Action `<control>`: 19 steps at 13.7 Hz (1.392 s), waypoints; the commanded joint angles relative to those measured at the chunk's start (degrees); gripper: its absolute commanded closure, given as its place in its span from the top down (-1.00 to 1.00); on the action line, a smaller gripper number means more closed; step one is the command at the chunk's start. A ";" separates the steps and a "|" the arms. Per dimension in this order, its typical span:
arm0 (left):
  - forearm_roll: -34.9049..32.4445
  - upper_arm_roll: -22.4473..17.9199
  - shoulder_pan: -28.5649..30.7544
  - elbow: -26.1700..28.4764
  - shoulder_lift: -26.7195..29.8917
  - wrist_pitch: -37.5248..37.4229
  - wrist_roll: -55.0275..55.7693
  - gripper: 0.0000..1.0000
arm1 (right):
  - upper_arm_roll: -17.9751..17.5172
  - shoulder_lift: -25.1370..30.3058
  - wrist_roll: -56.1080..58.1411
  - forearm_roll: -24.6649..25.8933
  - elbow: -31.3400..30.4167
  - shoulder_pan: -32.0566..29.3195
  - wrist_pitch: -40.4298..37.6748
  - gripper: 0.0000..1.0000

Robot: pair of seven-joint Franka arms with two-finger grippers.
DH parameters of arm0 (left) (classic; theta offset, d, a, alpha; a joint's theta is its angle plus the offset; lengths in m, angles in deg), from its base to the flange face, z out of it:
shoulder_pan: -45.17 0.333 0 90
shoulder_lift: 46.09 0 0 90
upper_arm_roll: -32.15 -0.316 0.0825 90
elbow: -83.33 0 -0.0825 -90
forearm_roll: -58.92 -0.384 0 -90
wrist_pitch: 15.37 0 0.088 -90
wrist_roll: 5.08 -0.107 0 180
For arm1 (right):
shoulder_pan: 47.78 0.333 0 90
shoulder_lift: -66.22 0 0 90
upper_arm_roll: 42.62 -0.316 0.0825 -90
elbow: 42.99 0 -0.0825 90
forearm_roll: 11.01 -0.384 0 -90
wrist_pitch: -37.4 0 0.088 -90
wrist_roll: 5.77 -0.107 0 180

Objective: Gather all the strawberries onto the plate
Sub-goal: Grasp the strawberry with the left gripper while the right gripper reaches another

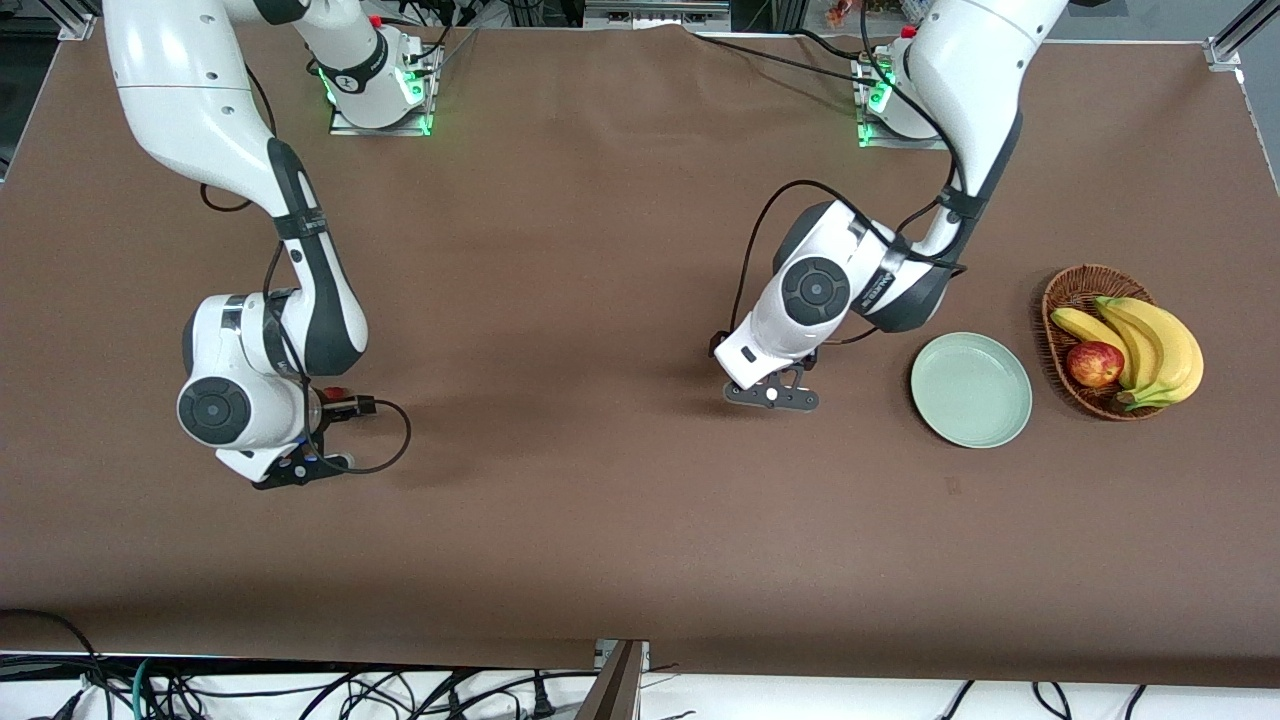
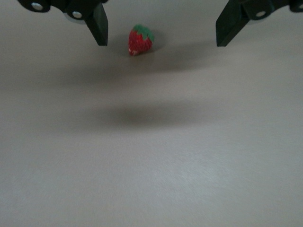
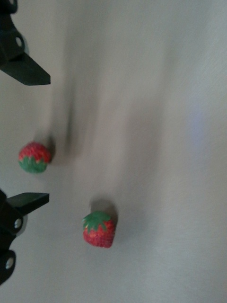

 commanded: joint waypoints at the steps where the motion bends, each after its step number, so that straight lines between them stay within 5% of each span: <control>1: -1.88 -0.64 -0.66 7.05 1.30 7.78 1.11 1.00 | -0.42 4.64 3.56 -0.33 -9.31 -1.43 6.06 1.00; 8: -1.88 -0.81 -3.55 7.68 -0.37 10.26 5.50 0.94 | -0.51 4.64 4.71 -4.46 -11.52 -2.84 7.39 1.00; 11: -1.97 -0.90 -3.82 7.68 -0.98 10.35 5.51 0.36 | -0.51 4.38 5.15 -5.87 -11.96 -2.84 7.48 0.98; 16: -5.31 -0.90 -3.91 7.33 -1.60 10.35 7.26 -0.02 | -0.51 4.29 5.33 -5.87 -11.96 -3.01 7.39 -0.21; 19: -5.31 -0.90 -3.82 7.33 -1.17 10.00 7.09 -0.48 | -0.59 4.29 5.50 -5.96 -11.61 -3.19 7.39 -0.55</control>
